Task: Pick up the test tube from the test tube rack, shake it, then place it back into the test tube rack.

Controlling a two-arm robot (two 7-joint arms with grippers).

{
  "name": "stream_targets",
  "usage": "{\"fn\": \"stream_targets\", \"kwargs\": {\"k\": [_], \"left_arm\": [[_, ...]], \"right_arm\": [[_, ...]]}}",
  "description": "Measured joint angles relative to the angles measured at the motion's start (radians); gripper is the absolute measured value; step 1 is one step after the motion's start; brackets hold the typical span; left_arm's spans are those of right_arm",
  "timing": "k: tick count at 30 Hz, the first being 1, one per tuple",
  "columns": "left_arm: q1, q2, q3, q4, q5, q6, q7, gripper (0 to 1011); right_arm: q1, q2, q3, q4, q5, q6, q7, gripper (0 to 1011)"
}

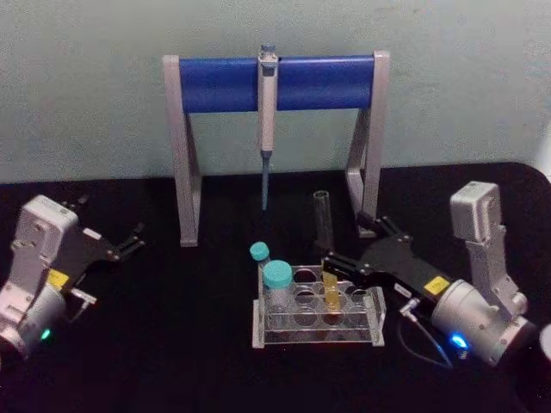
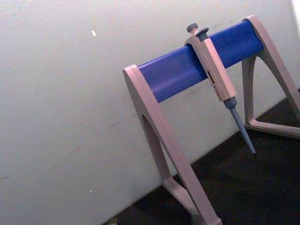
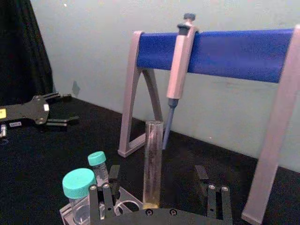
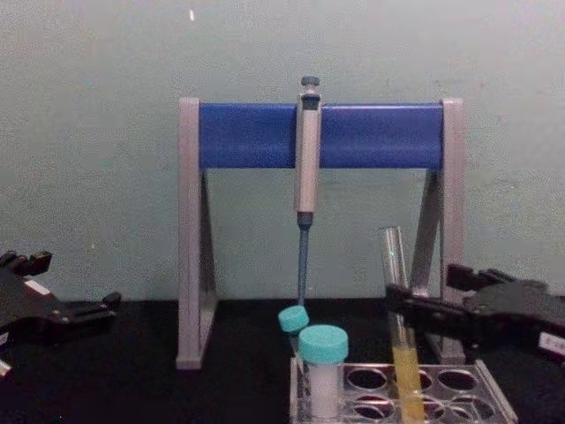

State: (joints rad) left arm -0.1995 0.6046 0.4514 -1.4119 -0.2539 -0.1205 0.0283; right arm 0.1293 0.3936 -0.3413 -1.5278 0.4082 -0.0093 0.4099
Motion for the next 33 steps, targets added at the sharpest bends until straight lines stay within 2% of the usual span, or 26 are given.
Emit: {"fn": "stream_targets", "kwargs": {"k": [8,12,16,20,21,26,33], "left_arm": [[0.000,0.000,0.000,0.000,0.000,0.000,0.000,1010],[0.000,0.000,0.000,0.000,0.000,0.000,0.000,1010],[0.000,0.000,0.000,0.000,0.000,0.000,0.000,1010],[0.000,0.000,0.000,0.000,0.000,0.000,0.000,1010],[0.000,0.000,0.000,0.000,0.000,0.000,0.000,1010],[0.000,0.000,0.000,0.000,0.000,0.000,0.000,1010],[0.000,0.000,0.000,0.000,0.000,0.000,0.000,1010]], "right_arm": [[-0.070,0.033,0.053,-0.063,0.016,-0.026,-0.023,1000],[-0.118,0.039,0.093,-0.086,0.003,-0.048,-0.068,1000],[-0.147,0.022,0.124,-0.086,-0.025,-0.063,-0.124,1000],[-0.163,-0.005,0.141,-0.059,-0.080,-0.091,-0.184,1000],[-0.163,-0.005,0.141,-0.059,-0.080,-0.091,-0.184,1000],[-0.167,-0.036,0.144,-0.017,-0.140,-0.115,-0.231,1000],[-0.162,-0.070,0.147,0.030,-0.172,-0.113,-0.253,1000]]}}
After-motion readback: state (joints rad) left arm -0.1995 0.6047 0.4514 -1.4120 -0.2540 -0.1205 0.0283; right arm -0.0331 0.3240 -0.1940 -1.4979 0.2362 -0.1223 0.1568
